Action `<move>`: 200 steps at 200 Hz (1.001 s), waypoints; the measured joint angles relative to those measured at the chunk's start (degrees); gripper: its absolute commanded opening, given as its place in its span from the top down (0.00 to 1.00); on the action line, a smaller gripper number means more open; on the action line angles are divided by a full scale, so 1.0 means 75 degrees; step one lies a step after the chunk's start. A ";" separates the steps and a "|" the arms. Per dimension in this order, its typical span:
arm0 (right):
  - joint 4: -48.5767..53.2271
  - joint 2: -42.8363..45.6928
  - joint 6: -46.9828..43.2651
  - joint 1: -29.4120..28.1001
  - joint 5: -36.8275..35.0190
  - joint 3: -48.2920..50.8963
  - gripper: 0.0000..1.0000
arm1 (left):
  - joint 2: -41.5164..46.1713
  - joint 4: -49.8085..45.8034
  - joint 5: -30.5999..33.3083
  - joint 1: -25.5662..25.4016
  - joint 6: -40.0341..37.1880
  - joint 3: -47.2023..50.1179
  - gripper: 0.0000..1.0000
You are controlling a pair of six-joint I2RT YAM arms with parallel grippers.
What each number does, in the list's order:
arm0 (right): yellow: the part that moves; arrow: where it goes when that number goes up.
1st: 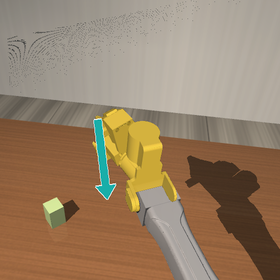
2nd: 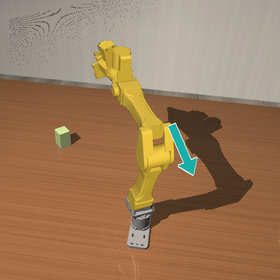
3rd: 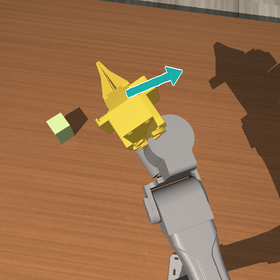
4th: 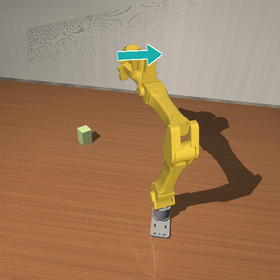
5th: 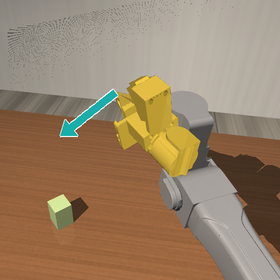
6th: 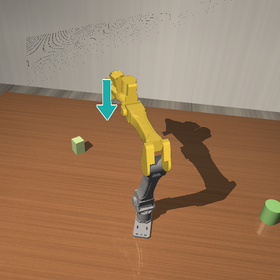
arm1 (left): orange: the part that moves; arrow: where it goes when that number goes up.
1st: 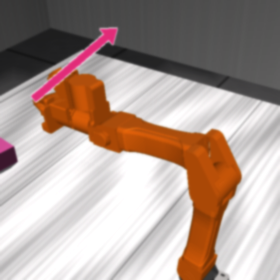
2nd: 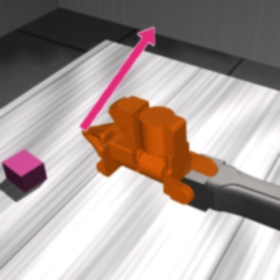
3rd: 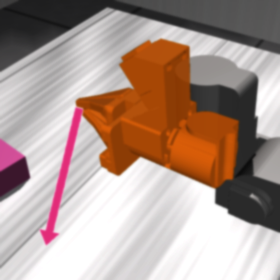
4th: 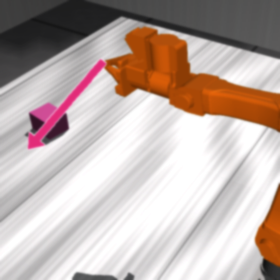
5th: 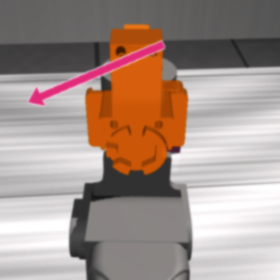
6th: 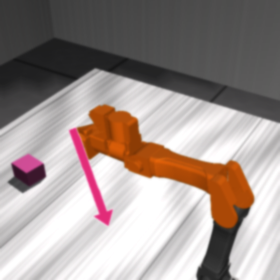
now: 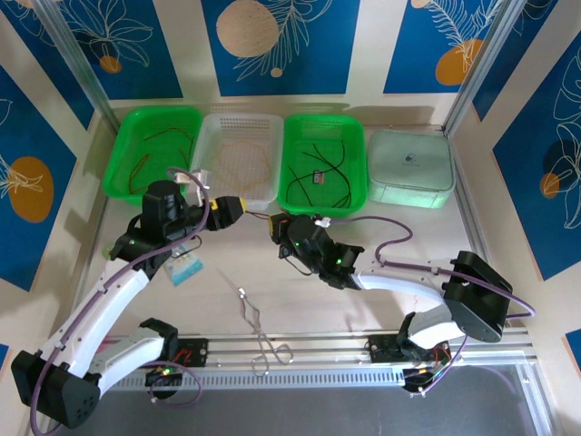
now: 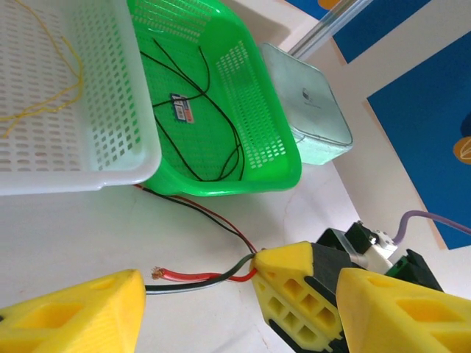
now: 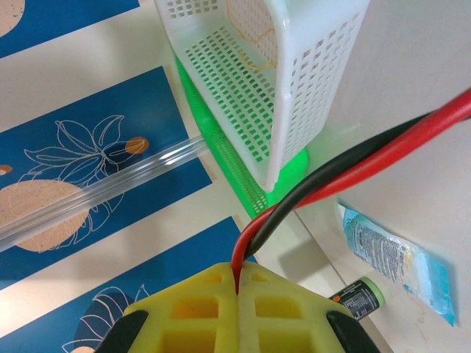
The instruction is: Untangle the cables
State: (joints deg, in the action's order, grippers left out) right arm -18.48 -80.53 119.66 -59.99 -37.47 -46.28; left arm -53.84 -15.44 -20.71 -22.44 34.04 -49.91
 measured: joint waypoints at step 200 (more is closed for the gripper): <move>-0.0017 -0.0073 0.0000 -0.0070 0.0143 -0.0087 1.00 | -0.0376 0.0070 0.0020 0.0000 0.0082 0.0038 0.47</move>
State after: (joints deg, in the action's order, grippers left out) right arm -18.61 -81.08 119.66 -60.51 -36.40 -46.94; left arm -56.66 -14.92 -20.56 -22.44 34.65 -49.63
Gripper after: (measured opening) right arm 0.049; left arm 0.569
